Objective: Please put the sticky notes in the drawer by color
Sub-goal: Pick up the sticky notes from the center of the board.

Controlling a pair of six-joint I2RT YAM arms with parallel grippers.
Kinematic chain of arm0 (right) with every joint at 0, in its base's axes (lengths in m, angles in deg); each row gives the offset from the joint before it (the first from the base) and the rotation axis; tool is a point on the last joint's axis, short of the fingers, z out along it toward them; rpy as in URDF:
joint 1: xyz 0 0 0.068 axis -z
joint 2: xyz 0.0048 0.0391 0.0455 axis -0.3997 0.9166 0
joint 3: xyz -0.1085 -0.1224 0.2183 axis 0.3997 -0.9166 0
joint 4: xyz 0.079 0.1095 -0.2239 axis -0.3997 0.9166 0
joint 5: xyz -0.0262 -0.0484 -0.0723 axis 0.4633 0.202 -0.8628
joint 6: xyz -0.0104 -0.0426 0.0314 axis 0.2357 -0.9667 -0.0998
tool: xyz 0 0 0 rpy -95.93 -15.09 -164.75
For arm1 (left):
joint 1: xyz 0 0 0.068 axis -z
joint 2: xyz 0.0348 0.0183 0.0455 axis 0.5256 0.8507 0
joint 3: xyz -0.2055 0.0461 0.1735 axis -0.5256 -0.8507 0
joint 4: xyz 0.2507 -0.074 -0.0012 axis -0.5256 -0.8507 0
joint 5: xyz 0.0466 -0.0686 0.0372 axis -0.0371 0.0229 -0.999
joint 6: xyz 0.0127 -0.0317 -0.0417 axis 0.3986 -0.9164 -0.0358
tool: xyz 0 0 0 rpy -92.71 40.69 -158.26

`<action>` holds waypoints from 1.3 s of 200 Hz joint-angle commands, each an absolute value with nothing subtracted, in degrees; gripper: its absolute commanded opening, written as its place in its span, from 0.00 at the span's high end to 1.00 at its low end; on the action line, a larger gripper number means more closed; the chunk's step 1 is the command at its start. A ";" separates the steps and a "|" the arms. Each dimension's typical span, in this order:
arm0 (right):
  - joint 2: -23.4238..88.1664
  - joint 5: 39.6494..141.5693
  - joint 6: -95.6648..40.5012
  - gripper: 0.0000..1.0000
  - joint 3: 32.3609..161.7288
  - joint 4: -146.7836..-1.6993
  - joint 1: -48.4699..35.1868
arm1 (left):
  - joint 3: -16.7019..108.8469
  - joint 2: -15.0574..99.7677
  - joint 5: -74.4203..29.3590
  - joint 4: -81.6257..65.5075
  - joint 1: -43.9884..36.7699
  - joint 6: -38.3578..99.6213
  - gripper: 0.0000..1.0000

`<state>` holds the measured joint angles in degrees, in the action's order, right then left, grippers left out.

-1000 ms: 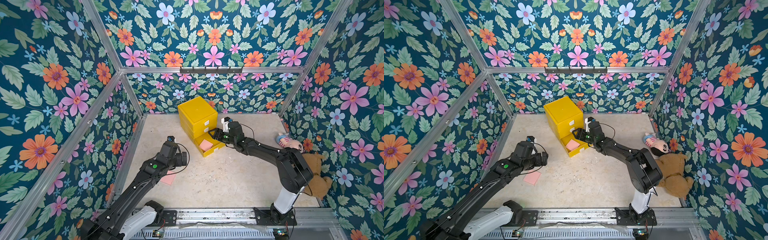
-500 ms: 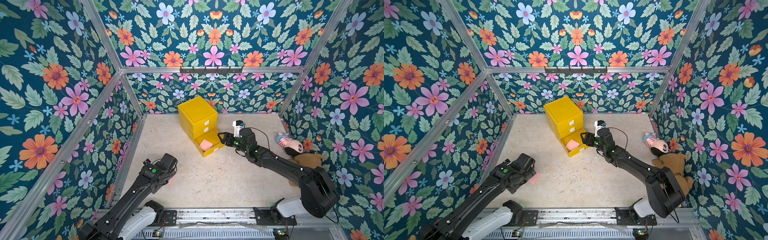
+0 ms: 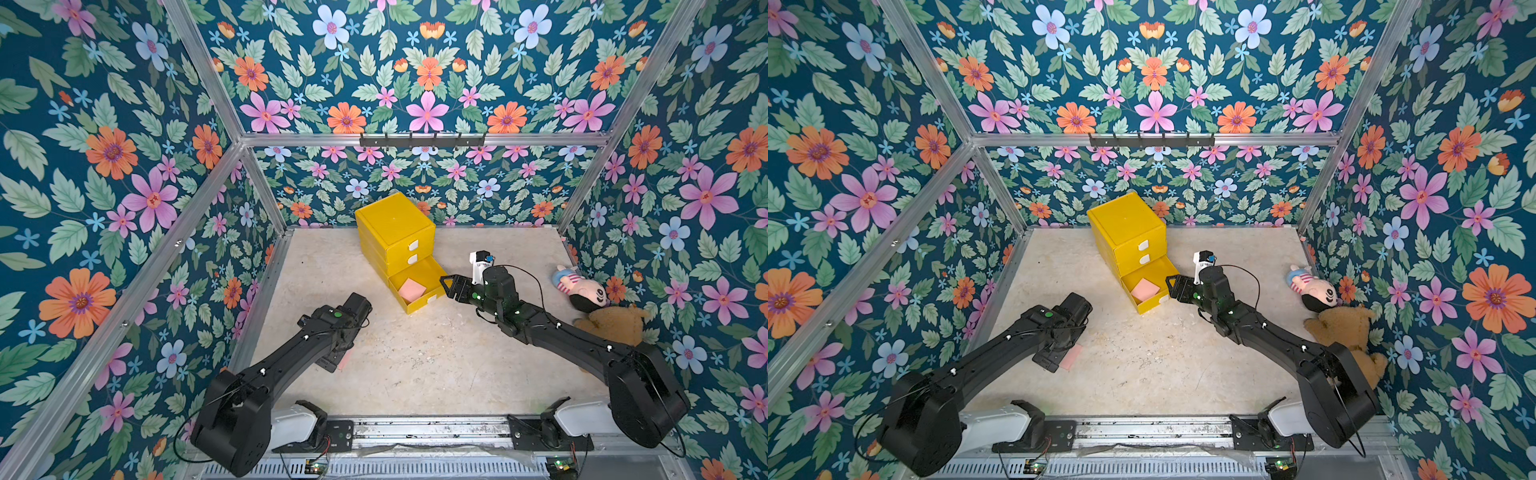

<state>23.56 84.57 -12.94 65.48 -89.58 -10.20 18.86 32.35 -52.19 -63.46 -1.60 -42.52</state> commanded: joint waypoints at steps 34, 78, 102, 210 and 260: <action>22.51 82.79 -13.83 0.22 64.81 -89.34 -9.92 | 17.63 36.26 -54.34 -62.65 -1.69 -43.68 0.00; 21.77 82.65 -14.37 0.21 64.86 -88.67 -9.83 | 15.51 39.40 -52.30 -56.96 -3.14 -40.17 0.00; 21.38 82.65 -14.56 0.16 64.54 -88.65 -9.83 | 14.87 41.21 -52.04 -55.04 -3.90 -39.42 0.00; 20.40 81.59 -14.47 0.13 64.37 -88.08 -9.77 | 12.52 43.89 -48.66 -52.19 -5.34 -38.28 0.14; 19.76 82.81 -14.03 0.13 63.73 -88.15 -9.82 | 12.26 40.90 -49.08 -53.79 -5.34 -38.28 0.25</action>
